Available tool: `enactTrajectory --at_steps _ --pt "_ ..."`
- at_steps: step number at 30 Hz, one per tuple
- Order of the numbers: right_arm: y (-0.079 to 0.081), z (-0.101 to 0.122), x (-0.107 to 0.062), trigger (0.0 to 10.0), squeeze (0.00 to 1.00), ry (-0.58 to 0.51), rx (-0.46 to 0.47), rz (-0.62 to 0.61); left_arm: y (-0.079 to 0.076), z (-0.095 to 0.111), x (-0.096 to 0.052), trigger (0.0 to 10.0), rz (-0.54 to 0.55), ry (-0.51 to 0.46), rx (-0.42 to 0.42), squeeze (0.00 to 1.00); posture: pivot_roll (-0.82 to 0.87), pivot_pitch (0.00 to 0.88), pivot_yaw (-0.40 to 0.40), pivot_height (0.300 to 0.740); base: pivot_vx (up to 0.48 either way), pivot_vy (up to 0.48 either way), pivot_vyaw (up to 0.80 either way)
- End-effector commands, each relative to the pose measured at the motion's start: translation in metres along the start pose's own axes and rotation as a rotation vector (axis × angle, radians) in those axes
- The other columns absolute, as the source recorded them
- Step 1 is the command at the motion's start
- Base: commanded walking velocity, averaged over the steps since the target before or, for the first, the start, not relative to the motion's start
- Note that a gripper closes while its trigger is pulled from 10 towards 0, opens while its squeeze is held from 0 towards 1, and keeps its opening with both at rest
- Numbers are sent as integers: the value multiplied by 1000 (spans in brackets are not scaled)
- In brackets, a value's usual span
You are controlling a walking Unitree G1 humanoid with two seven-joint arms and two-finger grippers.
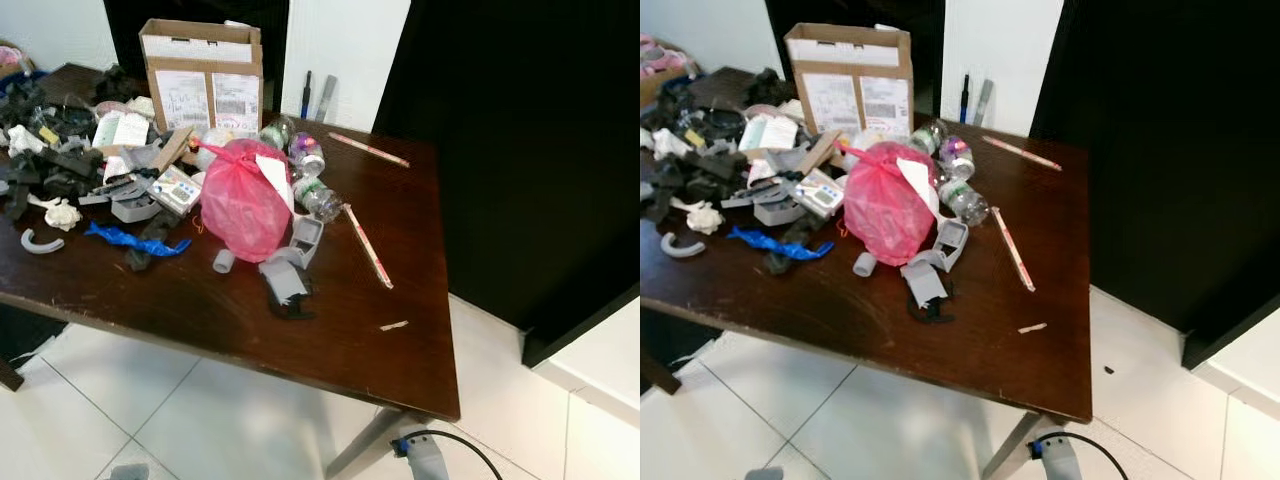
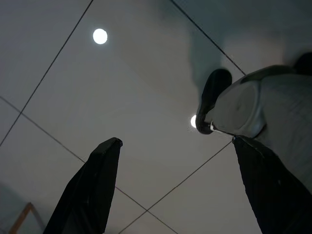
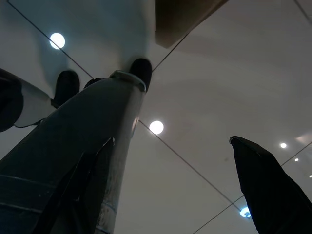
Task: Picking trash to rubbish bin
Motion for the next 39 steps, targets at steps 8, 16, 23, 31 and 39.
enactTrajectory --at_steps 8,16,23,31,39 --pt "-13 -19 -4 10000 0 88 -38 -63 -4 -6 0 10000 -14 23 9 0 178 80 -90 740 0 0 0" --pt "-53 -44 -18 10000 0 197 73 -281 -5 -11 -1 10000 -17 30 -5 0 183 90 -91 740 0 0 0" --pt "-72 -48 -26 10000 0 172 221 -369 -4 -15 -2 10000 -17 39 -9 0 180 101 -95 740 0 0 0" --pt "-74 -38 -25 10000 0 116 293 -393 -4 -12 -1 10000 -22 34 8 0 170 83 -76 740 0 0 0" --pt "-63 -30 -19 10000 0 58 421 -388 10 9 0 10000 -20 3 108 0 161 70 34 740 0 0 0"
Point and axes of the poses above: a point about 5 cm out from each wrist's last joint towards the gripper, its own x axis pointing out of the wrist towards the gripper, its own z axis along the axis of the wrist's last joint, y = z × x, the point moved 3 cm from there along x, pointing out of the wrist towards the gripper, and after that the axes turned 9 degrees about -x, right-handed, at the moved point
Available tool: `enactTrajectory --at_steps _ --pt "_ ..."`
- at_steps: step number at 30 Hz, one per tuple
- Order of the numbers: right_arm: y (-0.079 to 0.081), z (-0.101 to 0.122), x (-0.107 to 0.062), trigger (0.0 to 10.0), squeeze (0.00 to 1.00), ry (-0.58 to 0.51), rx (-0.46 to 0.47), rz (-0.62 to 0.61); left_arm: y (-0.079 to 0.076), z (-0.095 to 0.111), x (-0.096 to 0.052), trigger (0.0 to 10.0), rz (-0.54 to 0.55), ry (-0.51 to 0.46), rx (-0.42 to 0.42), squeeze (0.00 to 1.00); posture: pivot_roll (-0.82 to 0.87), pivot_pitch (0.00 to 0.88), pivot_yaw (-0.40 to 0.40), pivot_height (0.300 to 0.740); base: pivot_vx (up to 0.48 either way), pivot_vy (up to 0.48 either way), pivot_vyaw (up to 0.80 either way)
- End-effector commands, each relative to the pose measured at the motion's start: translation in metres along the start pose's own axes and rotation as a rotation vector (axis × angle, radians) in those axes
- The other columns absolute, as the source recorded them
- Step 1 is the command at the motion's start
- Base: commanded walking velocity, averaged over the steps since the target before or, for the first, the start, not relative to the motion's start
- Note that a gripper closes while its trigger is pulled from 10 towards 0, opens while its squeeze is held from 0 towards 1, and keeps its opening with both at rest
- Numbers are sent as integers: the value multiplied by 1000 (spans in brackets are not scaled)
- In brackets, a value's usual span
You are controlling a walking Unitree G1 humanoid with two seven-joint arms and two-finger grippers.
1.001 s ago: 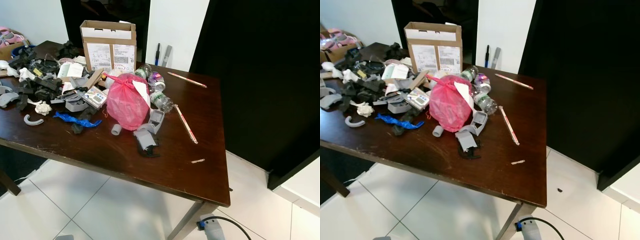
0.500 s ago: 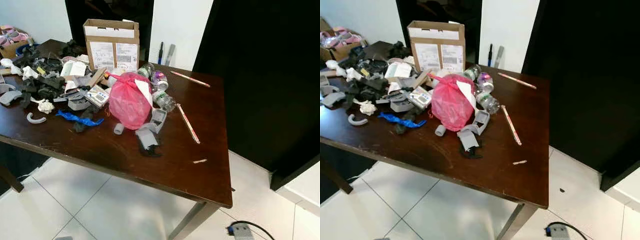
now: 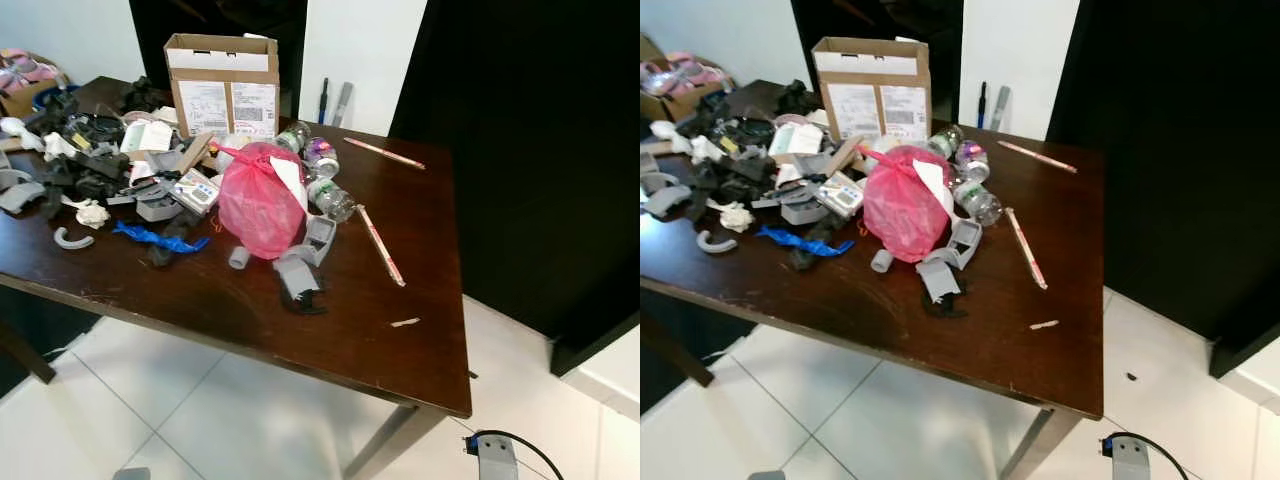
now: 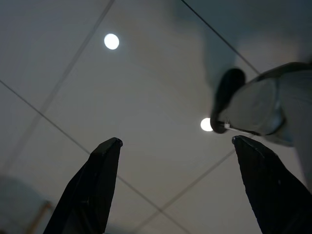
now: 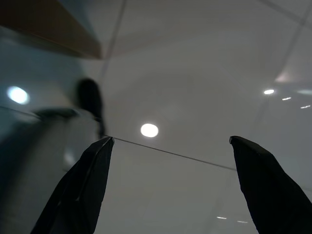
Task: Picking trash to rubbish bin
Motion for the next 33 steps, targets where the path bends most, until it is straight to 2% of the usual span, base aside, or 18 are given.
enactTrajectory --at_steps 1,6,13,16,17,21,22,24,26,27,29,31,33 --pt "5 -7 0 10000 0 12 56 -1 17 6 -1 10000 27 4 48 0 158 69 42 740 0 0 0" --pt "13 -15 -1 10000 0 23 66 5 26 19 -1 10000 38 -17 73 0 147 65 63 740 0 0 0" --pt "4 -25 -2 10000 0 53 42 -47 21 25 0 10000 23 -29 84 0 136 62 54 740 0 0 0" --pt "-13 -29 -3 10000 0 67 8 -108 9 24 2 10000 2 -28 91 0 133 62 36 740 0 0 0" --pt "-26 -29 -4 10000 0 68 5 -157 4 22 2 10000 -9 -26 92 0 133 62 28 740 0 0 0" --pt "-36 -28 -4 10000 0 67 9 -188 2 21 2 10000 -14 -24 92 0 130 61 22 740 0 0 0" --pt "-52 -25 -5 10000 0 61 7 -239 1 19 2 10000 -18 -19 91 0 128 61 12 740 0 0 0" --pt "-58 -24 -6 10000 0 57 8 -255 0 19 2 10000 -19 -18 91 0 128 61 12 740 0 0 0" --pt "-72 -18 -8 10000 0 43 4 -301 0 17 2 10000 -20 -14 84 0 128 60 -1 740 0 0 0" --pt "-72 -18 -8 10000 0 43 4 -301 0 17 2 10000 -20 -14 84 0 128 60 -1 740 0 0 0" --pt "-83 -12 -9 10000 0 29 1 -334 0 15 2 10000 -19 -12 73 0 128 61 -9 740 0 0 0" --pt "-84 -7 -9 10000 0 14 -8 -313 0 13 2 10000 -19 -8 64 0 131 60 -21 740 0 0 0" --pt "-69 -4 -6 10000 0 9 -7 -218 -1 10 1 10000 -22 -2 62 0 136 59 -29 740 0 0 0"
Point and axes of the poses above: a point about 5 cm out from each wrist's last joint towards the gripper, its own x axis pointing out of the wrist towards the gripper, its own z axis along the axis of the wrist's last joint, y = z × x, the point moved 3 cm from there along x, pointing out of the wrist towards the gripper, and after that the axes turned 9 degrees about -x, right-handed, at the moved point
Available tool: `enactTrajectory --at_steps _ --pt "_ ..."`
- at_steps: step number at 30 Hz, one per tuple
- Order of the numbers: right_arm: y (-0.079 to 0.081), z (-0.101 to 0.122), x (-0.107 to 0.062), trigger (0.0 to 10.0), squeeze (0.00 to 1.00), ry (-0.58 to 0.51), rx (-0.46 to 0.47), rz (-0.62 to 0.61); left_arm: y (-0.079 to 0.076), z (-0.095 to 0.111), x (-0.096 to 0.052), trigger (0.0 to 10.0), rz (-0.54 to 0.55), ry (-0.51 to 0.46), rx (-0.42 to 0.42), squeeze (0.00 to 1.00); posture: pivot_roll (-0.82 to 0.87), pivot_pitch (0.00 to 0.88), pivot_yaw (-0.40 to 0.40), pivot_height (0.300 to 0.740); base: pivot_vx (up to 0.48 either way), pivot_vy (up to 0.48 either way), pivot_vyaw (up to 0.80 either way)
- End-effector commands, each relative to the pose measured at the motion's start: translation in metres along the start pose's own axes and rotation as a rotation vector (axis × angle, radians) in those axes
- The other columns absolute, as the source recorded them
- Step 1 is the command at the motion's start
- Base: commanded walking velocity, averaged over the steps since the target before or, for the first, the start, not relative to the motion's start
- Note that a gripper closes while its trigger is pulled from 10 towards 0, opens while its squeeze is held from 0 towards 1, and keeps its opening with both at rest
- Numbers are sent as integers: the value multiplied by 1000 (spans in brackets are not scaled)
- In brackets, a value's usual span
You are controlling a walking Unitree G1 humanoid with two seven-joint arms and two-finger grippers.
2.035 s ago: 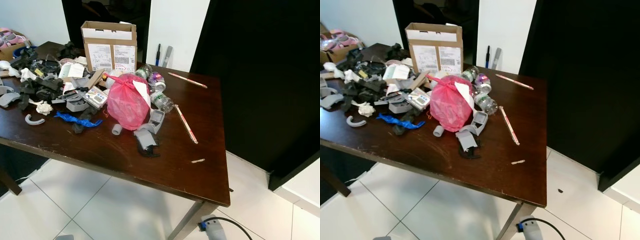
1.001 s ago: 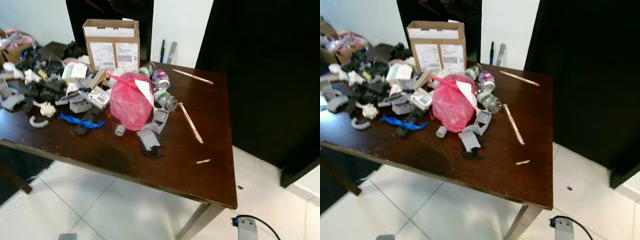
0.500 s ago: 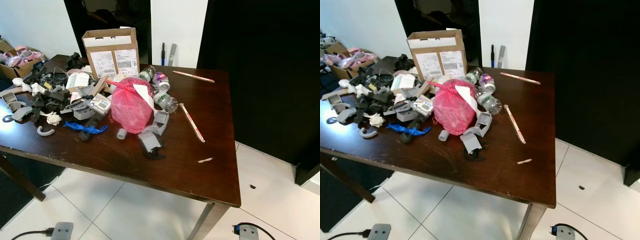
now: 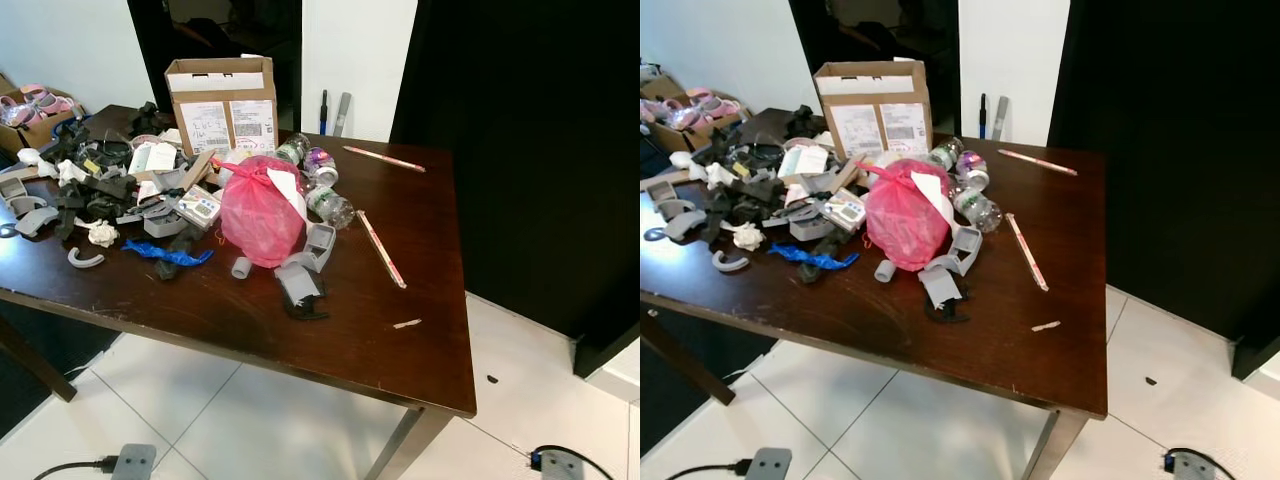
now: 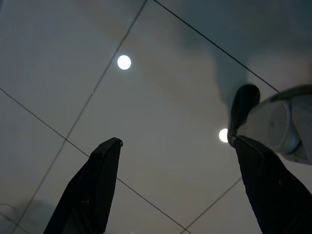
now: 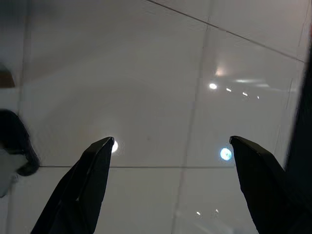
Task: Picking trash to rubbish bin
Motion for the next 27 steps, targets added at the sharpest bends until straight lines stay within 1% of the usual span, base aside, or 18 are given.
enactTrajectory --at_steps 1,3,4,5,6,8,11,15,18,19,20,21,23,24,25,26,27 --pt "13 -1 -1 10000 0 2 -7 72 -8 -10 0 10000 -15 30 -11 0 136 59 -29 740 0 0 0" --pt "30 -2 -4 10000 0 1 -54 133 -8 -15 -1 10000 -12 43 15 0 149 57 -39 740 0 0 0" --pt "30 -2 -4 10000 0 1 -54 133 -8 -15 -1 10000 -12 43 15 0 149 57 -39 740 0 0 0" --pt "34 -3 -5 10000 0 7 -64 140 -9 -17 -1 10000 -9 48 25 0 152 56 -40 740 0 0 0" --pt "40 -8 -6 10000 0 20 -91 146 -8 -22 -2 10000 -1 55 12 0 157 54 -43 740 0 0 0" --pt "40 -9 -6 10000 0 26 -104 143 -6 -23 -2 10000 3 58 4 0 161 55 -45 740 0 0 0" --pt "40 -11 -6 10000 0 39 -98 127 -4 -27 -3 10000 10 65 -2 0 164 56 -47 740 0 0 0" --pt "35 -11 -6 10000 0 41 -101 99 -4 -28 -3 10000 14 69 -1 0 167 60 -50 740 0 0 0" --pt "24 -8 -4 10000 0 41 -68 49 -3 -30 -4 10000 15 71 -5 0 167 65 -49 740 0 0 0" --pt "17 -5 -2 10000 0 40 -14 19 -3 -30 -4 10000 16 71 -8 0 166 69 -50 740 0 0 0" --pt "17 -5 -2 10000 0 40 -14 19 -3 -30 -4 10000 16 71 -8 0 166 69 -50 740 0 0 0" --pt "13 -4 -2 10000 0 42 23 3 -3 -31 -4 10000 16 71 -10 0 166 70 -50 740 0 0 0" --pt "-2 2 0 10000 0 35 97 -59 -3 -31 -4 10000 15 71 -13 0 165 71 -48 740 0 0 0" --pt "-7 4 0 10000 0 32 119 -79 -3 -31 -4 10000 14 71 -14 0 165 71 -48 740 0 0 0" --pt "-16 9 1 10000 0 20 148 -112 -3 -31 -4 10000 13 71 -13 0 164 71 -47 740 0 0 0" --pt "-16 9 1 10000 0 20 148 -112 -3 -31 -4 10000 13 71 -13 0 164 71 -47 740 0 0 0" --pt "-22 13 1 10000 0 11 165 -131 -3 -31 -4 10000 12 70 -12 0 164 71 -47 740 0 0 0"
Point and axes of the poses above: a point about 5 cm out from each wrist's last joint towards the gripper, its own x axis pointing out of the wrist towards the gripper, its own z axis along the axis of the wrist's last joint, y = z × x, the point moved 3 cm from there along x, pointing out of the wrist towards the gripper, and after that the axes turned 9 degrees about -x, right-handed, at the moved point
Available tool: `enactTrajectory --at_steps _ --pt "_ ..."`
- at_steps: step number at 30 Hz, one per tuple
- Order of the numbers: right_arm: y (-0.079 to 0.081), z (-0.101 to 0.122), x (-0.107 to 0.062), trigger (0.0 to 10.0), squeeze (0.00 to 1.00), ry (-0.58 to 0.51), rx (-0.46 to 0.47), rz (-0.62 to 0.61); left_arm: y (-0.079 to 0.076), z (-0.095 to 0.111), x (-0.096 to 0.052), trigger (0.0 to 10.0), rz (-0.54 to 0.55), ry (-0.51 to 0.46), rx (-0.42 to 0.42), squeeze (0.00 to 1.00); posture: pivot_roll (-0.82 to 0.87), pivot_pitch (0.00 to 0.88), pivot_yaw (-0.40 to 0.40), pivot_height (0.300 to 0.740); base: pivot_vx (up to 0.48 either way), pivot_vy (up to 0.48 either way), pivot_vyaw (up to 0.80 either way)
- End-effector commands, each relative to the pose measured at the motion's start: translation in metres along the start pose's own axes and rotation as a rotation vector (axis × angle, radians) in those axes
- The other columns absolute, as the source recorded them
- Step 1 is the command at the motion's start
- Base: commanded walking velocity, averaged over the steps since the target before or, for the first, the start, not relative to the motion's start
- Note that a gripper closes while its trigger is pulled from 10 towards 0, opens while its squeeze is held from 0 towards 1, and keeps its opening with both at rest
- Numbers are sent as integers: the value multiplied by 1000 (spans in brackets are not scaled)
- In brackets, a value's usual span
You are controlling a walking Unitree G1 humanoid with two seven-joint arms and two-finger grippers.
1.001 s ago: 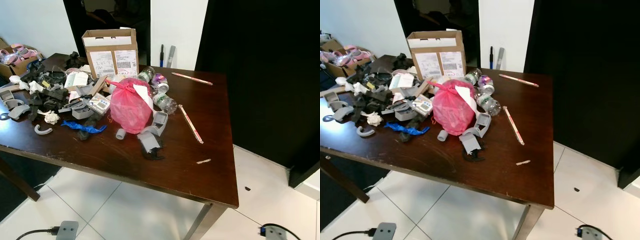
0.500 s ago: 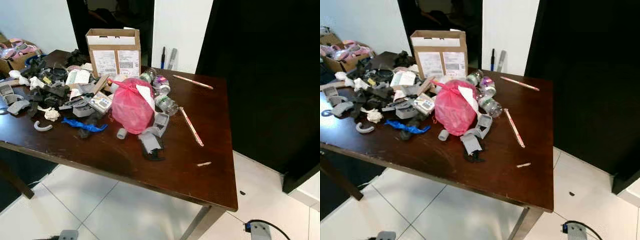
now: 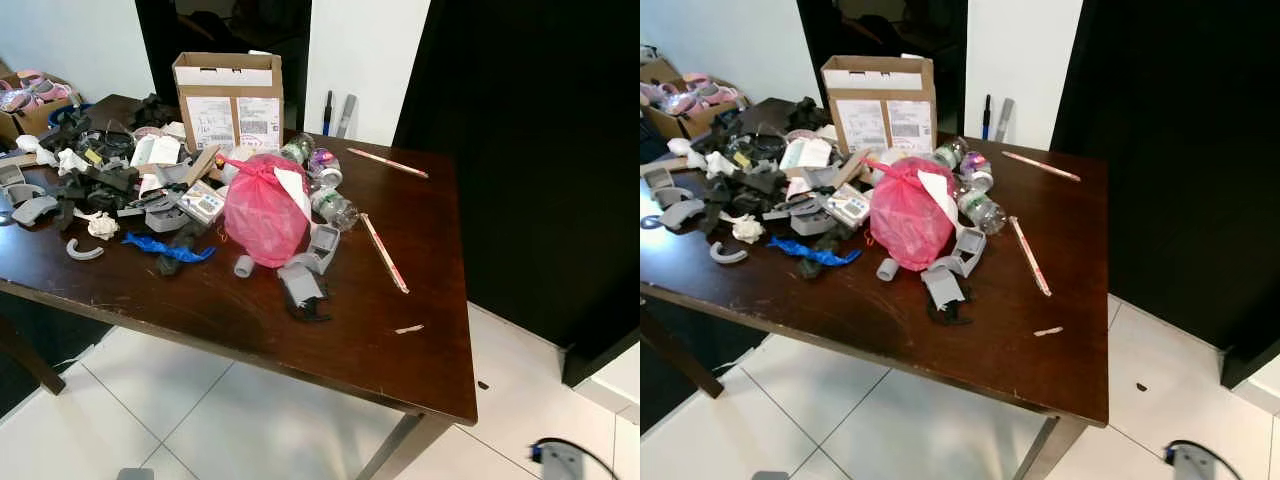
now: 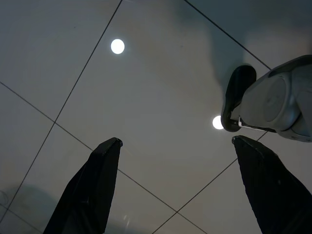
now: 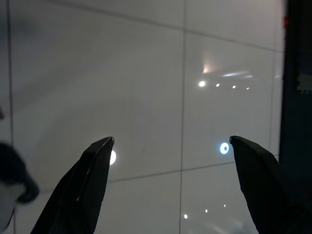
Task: Picking trash to rubbish bin
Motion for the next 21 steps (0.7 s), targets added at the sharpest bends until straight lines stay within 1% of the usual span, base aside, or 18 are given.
enactTrajectory --at_steps 1,2,3,5,8,10,11,12,13,14,15,16,17,18,19,21 --pt "-3 0 0 10000 0 4 38 -20 -3 -7 -1 10000 -8 19 -5 0 164 71 -47 740 0 0 0" --pt "-13 16 2 10000 0 -40 96 -45 -3 -7 -1 10000 -9 18 -5 0 162 73 -46 740 0 0 0" --pt "-21 27 3 10000 0 -72 138 -61 -4 -7 0 10000 -10 17 -5 0 161 74 -46 740 0 0 0" --pt "-28 73 -1 10000 0 -219 236 -36 -4 -6 0 10000 -12 13 -9 0 156 75 -46 740 0 0 0" --pt "-24 130 -14 10000 0 -413 332 48 -5 -5 0 10000 -14 11 -16 0 152 76 -44 740 0 0 0" --pt "-22 169 -28 10000 0 -549 392 112 -5 -5 0 10000 -15 10 -16 0 151 76 -44 740 0 0 0" --pt "-20 192 -39 10000 0 -636 435 171 -6 -5 0 10000 -16 10 -17 0 151 76 -44 740 0 0 0" --pt "-20 192 -39 10000 0 -636 435 171 -6 -5 0 10000 -16 10 -17 0 151 76 -44 740 0 0 0" --pt "-13 217 -53 10000 0 -736 468 269 -7 -4 0 10000 -18 9 -16 0 151 76 -44 740 0 0 0" --pt "-5 236 -67 10000 0 -820 481 359 -8 -3 0 10000 -19 7 -18 0 156 77 -47 740 0 0 0" --pt "-5 236 -67 10000 0 -820 481 359 -8 -3 0 10000 -19 7 -18 0 156 77 -47 740 0 0 0" --pt "4 253 -83 10000 0 -903 485 467 -8 -3 0 10000 -20 6 -20 0 156 77 -47 740 0 0 0" --pt "18 273 -106 10000 0 -1010 480 636 -8 -3 0 10000 -21 4 -23 0 162 76 -51 740 0 0 0" --pt "18 273 -106 10000 0 -1010 480 636 -8 -3 0 10000 -21 4 -23 0 162 76 -51 740 0 0 0" --pt "29 286 -126 10000 0 -1100 465 773 -8 -3 0 10000 -20 3 -26 0 165 77 -55 740 0 0 0" --pt "45 299 -159 10000 0 -1234 421 1000 -8 -3 0 10000 -19 3 -32 0 167 77 -56 740 0 0 0"
Point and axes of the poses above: a point about 5 cm out from each wrist's last joint towards the gripper, its own x axis pointing out of the wrist towards the gripper, its own z axis along the axis of the wrist's last joint, y = z × x, the point moved 3 cm from there along x, pointing out of the wrist towards the gripper, and after that the axes turned 9 degrees about -x, right-handed, at the moved point
